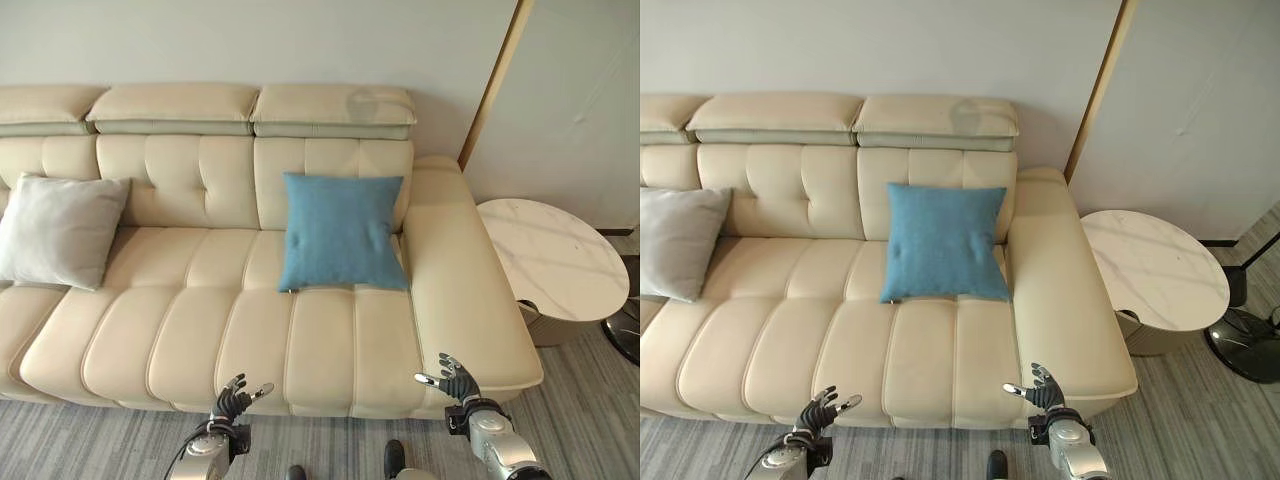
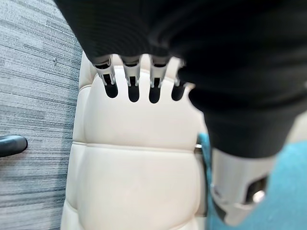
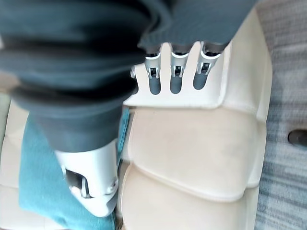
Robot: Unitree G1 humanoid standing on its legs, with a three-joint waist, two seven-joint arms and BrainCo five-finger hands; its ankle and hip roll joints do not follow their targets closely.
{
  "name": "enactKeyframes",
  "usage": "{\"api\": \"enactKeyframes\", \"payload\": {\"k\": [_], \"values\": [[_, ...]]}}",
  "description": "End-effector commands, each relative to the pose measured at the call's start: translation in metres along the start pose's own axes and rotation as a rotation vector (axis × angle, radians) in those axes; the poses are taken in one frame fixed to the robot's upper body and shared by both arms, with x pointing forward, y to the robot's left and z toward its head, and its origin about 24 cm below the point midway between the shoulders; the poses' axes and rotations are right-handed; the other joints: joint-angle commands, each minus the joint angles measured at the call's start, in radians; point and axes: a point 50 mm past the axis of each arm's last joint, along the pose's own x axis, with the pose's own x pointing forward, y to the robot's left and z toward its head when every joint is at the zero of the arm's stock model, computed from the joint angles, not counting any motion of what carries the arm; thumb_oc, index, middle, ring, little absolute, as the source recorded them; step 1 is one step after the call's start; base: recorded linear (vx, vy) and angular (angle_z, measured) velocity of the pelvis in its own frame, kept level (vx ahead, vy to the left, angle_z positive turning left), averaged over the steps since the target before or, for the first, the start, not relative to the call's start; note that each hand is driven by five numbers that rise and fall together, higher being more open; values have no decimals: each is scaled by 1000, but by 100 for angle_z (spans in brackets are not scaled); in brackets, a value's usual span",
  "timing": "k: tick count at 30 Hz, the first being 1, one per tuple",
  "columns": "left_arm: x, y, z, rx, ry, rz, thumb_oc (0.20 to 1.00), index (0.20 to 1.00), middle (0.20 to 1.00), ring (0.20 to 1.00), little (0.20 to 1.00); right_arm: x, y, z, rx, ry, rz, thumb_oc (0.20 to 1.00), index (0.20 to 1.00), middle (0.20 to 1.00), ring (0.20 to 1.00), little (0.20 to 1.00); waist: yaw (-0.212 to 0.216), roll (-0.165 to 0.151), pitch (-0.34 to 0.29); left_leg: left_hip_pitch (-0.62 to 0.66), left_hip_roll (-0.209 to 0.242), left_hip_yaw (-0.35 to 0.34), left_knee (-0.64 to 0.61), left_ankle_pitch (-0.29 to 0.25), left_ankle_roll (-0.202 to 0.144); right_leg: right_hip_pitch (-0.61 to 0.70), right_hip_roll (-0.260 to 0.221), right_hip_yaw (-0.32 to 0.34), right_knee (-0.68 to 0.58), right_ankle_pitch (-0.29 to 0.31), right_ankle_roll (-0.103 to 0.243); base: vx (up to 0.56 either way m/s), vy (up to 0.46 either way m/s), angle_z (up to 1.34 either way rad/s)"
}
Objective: Pick up all the scattered cushions and arrange them neatly on the sofa.
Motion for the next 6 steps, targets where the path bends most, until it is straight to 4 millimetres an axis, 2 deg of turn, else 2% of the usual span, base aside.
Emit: {"api": "enactKeyframes", "payload": {"k": [1,6], "values": [[6,1,16,54,-58,-2,1000,1000,1000,1000,1000,8,-3,23,-15,-74,2,1000,1000,1000,1000,1000,1,0,-1,-30,21,-6,0,-49,-21,38,38,-23,36,-173,31,-6,61,0],[8,3,18,65,-62,7,1000,1000,1000,1000,1000,9,-3,20,-11,-56,-5,1000,1000,1000,1000,1000,3,-7,-4,-29,14,0,0,-52,-15,36,27,-19,36,-162,40,1,41,-9]]}}
